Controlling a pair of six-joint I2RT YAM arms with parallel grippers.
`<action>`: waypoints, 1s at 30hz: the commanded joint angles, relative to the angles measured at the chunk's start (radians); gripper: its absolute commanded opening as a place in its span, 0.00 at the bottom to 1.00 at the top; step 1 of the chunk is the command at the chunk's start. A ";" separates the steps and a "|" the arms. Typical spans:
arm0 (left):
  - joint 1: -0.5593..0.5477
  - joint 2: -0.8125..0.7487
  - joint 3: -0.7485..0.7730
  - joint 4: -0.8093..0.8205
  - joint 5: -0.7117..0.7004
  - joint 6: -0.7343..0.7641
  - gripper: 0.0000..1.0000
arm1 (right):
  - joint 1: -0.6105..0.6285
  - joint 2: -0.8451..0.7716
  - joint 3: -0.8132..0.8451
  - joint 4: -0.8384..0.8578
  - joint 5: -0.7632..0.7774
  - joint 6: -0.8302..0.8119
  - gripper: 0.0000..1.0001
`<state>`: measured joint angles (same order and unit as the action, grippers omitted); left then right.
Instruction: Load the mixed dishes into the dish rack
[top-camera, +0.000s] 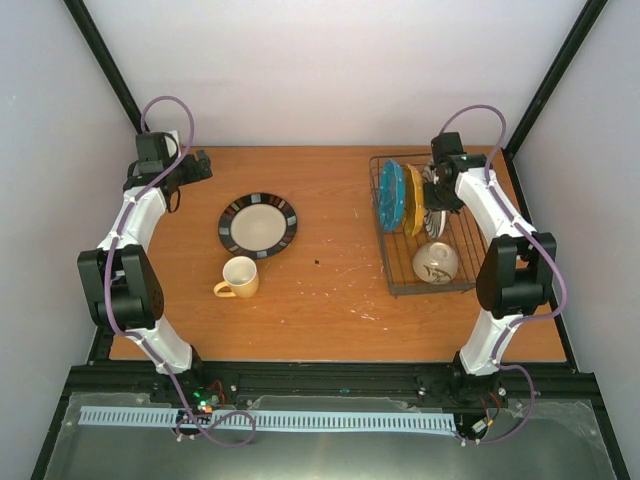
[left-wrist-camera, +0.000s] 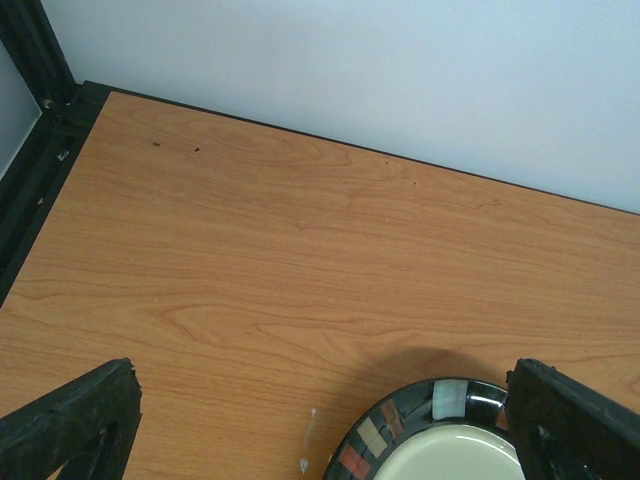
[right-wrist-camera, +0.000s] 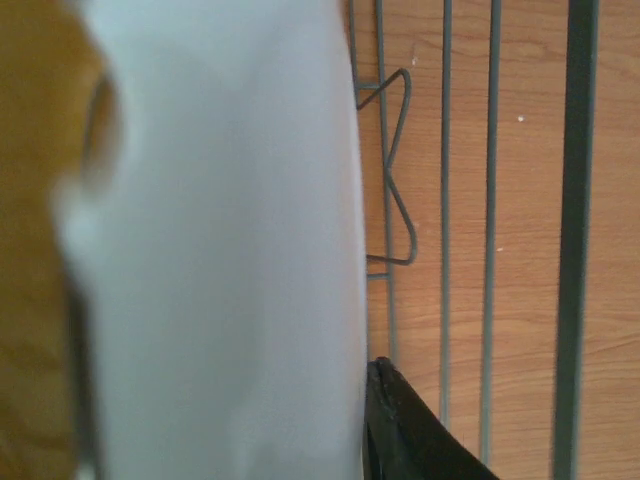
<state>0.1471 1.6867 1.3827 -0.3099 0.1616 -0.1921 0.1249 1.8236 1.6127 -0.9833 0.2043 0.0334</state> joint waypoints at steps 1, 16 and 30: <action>0.006 0.014 0.029 0.000 0.003 0.010 1.00 | 0.021 0.022 0.041 0.059 -0.050 0.020 0.36; 0.010 0.044 0.026 -0.006 0.027 0.013 1.00 | 0.025 0.024 0.264 0.029 0.119 0.028 0.55; 0.036 0.254 0.028 -0.178 0.291 0.063 1.00 | 0.025 -0.071 0.415 0.060 0.213 0.021 0.60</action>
<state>0.1787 1.8523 1.3830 -0.3809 0.3435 -0.1879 0.1459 1.8023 1.9888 -0.9443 0.3866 0.0505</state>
